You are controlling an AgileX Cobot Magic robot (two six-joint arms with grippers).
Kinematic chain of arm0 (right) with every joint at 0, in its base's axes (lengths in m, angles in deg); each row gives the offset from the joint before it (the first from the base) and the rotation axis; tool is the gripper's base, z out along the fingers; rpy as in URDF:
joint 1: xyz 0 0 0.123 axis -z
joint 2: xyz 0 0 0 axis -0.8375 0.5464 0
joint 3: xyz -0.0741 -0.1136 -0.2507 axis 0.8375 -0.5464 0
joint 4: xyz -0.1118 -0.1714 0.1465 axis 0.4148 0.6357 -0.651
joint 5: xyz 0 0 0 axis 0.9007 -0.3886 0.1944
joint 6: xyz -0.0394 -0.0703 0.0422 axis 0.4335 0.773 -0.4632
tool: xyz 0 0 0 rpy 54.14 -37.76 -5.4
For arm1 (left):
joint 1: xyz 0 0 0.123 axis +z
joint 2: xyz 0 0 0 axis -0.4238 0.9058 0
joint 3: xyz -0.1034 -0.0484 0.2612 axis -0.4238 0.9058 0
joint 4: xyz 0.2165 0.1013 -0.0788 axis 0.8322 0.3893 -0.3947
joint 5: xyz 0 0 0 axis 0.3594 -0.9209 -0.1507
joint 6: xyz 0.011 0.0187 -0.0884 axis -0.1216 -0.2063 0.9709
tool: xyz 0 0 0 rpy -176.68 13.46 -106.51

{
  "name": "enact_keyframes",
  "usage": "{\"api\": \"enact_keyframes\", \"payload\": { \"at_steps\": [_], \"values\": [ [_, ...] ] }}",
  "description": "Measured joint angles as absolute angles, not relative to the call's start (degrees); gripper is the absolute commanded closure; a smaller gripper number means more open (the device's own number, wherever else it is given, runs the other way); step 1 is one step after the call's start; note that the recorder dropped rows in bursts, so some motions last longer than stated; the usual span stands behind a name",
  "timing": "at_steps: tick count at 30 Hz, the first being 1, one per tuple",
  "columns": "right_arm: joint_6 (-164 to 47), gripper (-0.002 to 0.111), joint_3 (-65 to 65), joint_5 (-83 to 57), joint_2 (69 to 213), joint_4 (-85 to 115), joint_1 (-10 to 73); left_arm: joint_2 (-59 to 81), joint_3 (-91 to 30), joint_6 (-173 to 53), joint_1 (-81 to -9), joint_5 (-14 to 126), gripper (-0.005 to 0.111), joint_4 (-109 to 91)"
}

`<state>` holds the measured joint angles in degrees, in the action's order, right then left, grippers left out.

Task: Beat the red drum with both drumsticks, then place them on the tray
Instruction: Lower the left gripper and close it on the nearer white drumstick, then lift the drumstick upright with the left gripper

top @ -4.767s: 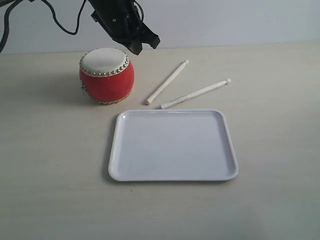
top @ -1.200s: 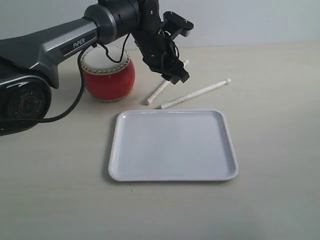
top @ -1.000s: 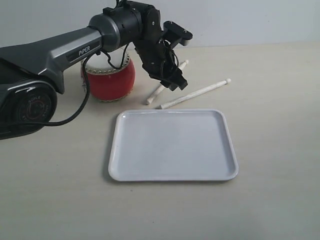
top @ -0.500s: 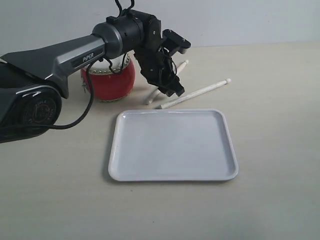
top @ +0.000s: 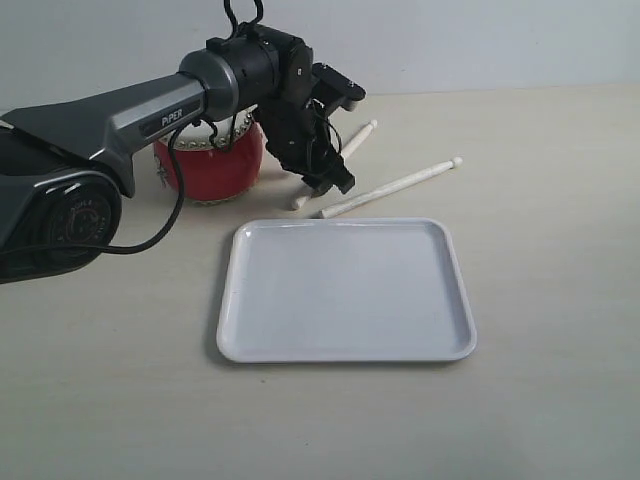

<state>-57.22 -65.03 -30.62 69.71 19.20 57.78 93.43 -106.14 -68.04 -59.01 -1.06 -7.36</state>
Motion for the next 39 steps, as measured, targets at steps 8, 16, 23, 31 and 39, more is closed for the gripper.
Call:
{"api": "enact_keyframes", "payload": {
  "at_steps": [8,16,23,31,39],
  "values": [
    [-57.22,0.108,-65.03,-30.62,69.71,19.2,57.78,93.55,-106.18,-67.79,-59.01,-2.03,0.054,-7.36],
    [-57.22,0.108,-65.03,-30.62,69.71,19.2,57.78,93.63,-106.4,-67.79,-59.01,-3.18,0.098,-7.47],
    [-57.22,0.108,-65.03,-30.62,69.71,19.2,57.78,93.67,-106.4,-67.73,-59.01,-3.65,0.107,-8.0],
    [-57.22,0.108,-65.03,-30.62,69.71,19.2,57.78,92.25,-106.4,-66.95,-59.01,-4.27,0.107,-8.36],
    [-57.22,0.108,-65.03,-30.62,69.71,19.2,57.78,83.42,-106.29,-66.56,-59.01,-6.54,0.107,-12.63]
  ]
}}
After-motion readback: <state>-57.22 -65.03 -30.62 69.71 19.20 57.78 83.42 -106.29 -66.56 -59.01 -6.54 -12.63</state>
